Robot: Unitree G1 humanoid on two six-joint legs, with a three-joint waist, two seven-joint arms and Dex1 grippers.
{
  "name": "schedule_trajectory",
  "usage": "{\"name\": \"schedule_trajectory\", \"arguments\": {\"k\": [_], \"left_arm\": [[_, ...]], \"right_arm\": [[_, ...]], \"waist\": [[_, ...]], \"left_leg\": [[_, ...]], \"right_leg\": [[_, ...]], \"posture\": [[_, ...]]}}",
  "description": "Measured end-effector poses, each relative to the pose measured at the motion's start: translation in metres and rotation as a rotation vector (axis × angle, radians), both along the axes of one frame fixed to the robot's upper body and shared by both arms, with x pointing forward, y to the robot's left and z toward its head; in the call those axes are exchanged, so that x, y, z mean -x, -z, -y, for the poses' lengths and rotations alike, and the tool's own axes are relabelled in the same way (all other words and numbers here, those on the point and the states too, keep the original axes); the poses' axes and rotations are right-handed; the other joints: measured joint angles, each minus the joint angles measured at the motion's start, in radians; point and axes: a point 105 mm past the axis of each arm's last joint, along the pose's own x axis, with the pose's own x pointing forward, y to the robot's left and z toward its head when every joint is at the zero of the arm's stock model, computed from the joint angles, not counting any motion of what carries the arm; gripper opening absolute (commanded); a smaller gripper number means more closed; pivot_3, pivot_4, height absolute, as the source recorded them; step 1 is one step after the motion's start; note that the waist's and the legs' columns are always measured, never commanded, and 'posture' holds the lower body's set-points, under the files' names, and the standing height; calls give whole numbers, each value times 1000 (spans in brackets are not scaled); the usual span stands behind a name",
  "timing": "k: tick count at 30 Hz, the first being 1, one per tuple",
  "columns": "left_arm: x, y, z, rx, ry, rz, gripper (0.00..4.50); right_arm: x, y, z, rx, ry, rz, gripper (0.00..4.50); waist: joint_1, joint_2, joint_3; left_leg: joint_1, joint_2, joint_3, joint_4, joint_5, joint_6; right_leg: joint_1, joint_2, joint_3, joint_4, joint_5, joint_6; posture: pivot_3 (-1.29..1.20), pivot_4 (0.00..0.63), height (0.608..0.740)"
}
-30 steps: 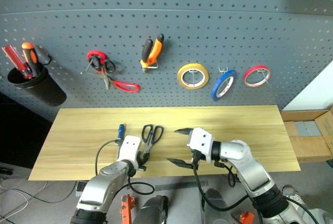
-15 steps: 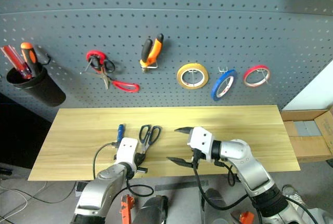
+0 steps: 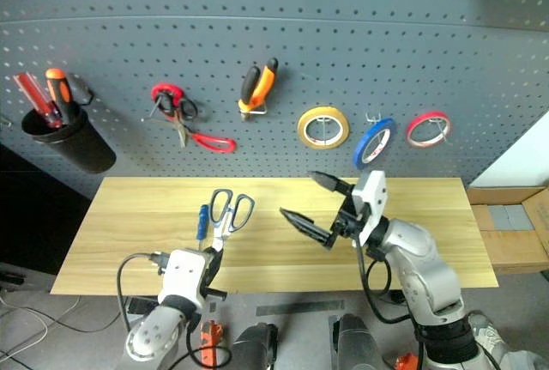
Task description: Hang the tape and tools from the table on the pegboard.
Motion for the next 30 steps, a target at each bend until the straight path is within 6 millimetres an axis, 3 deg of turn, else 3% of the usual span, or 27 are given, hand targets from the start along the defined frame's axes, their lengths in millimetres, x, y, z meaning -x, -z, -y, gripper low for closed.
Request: {"name": "schedule_trajectory", "arguments": {"k": [5, 9, 16, 24, 30], "left_arm": [[-1, -41, -20, 26, -118, 198, 475], [-14, -72, -20, 80, -120, 340, 475], [-24, -90, -18, 105, -121, 427, 475], [-58, -100, -36, 92, -141, 484, 475], [-71, -104, -24, 113, -82, 482, 475]], "right_arm": [[0, -20, 4, -80, 32, 3, 4500], [-1, -26, 2, -82, 32, 26, 4500], [-6, -29, 0, -74, 39, 51, 4500], [-12, -29, -3, -79, 42, 61, 4500], [-10, -32, -6, -80, 19, 90, 4500]], "waist": [[12, 5, -15], [25, 3, -31], [27, 3, -42], [29, 2, -50], [28, 0, -53]], "left_leg": [[1, 0, 2, 1, 0, 0], [2, -7, 2, 2, 0, 0], [4, -8, 2, 2, 0, 1], [4, -9, 2, 3, 2, -2], [4, -9, 2, 3, 2, -3]], "right_leg": [[2, 2, -3, 1, 0, 0], [4, 2, -4, 1, 0, 0], [5, 2, -2, 1, 0, 0], [5, 2, -2, 2, 0, 0], [5, 2, -2, 2, 0, 0]], "posture": [[68, 156, 740], [72, 150, 740], [73, 144, 740], [65, 136, 740], [50, 137, 740]]}}
